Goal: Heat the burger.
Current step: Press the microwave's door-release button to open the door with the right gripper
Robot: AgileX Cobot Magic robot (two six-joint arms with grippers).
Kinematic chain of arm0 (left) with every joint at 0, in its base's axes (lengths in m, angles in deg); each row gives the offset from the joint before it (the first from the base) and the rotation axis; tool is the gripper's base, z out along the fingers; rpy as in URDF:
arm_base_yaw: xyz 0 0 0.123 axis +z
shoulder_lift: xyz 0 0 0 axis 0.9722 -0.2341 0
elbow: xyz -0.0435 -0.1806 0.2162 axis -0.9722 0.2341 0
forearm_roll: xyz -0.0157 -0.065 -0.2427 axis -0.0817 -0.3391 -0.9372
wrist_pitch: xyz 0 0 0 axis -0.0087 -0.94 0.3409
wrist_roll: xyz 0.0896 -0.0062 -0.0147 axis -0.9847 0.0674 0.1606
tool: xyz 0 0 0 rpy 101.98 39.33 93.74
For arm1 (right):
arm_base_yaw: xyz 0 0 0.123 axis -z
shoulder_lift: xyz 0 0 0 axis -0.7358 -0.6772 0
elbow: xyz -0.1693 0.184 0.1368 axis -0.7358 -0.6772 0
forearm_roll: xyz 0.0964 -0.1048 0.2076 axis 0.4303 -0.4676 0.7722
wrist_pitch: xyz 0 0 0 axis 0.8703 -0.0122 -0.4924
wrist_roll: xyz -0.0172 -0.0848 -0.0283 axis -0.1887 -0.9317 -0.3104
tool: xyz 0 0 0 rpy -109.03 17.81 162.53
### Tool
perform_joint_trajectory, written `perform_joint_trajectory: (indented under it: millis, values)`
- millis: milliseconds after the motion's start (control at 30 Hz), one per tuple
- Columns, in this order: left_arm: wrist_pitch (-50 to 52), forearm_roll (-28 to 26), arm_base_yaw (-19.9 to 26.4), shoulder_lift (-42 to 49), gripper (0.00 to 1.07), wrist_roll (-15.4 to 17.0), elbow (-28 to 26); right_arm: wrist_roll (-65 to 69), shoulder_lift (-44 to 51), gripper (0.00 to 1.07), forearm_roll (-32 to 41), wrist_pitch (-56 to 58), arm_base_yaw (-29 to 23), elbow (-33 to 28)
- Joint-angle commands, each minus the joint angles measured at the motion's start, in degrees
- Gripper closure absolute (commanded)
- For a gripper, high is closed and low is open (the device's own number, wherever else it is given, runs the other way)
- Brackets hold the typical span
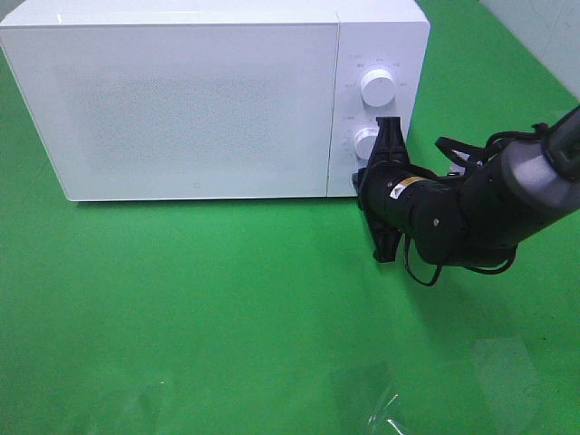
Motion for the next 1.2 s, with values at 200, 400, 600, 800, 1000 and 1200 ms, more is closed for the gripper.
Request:
perform_joint_trajectory:
  millis: [200, 400, 600, 800, 1000, 1200]
  values:
    - [0.52, -0.11, 0.0, 0.92, 0.07, -0.06, 0.17, -0.86, -2.46, 1.07, 3.04, -0.06, 0.63, 2.69]
    - [0.52, -0.11, 0.0, 0.92, 0.07, -0.06, 0.17, -0.97, -3.72, 1.07, 4.64, -1.55, 0.86, 3.15]
    - [0.52, -0.11, 0.0, 0.92, 0.07, -0.06, 0.17, -1.66, -4.13, 1.07, 4.93, -7.96, 0.86, 3.15]
    - [0.52, -0.11, 0.0, 0.92, 0.07, -0.06, 0.17, -0.23, -4.13, 1.07, 3.72, -11.06, 0.86, 3.15]
    - [0.52, -0.11, 0.0, 0.92, 0.07, -0.06, 0.17, 3.04, -4.13, 1.07, 1.26, -13.75, 0.8, 3.55]
    - [0.52, -0.11, 0.0, 0.92, 0.07, -0.06, 0.17, 2.64, -4.13, 1.07, 1.26, -13.87, 0.8, 6.02]
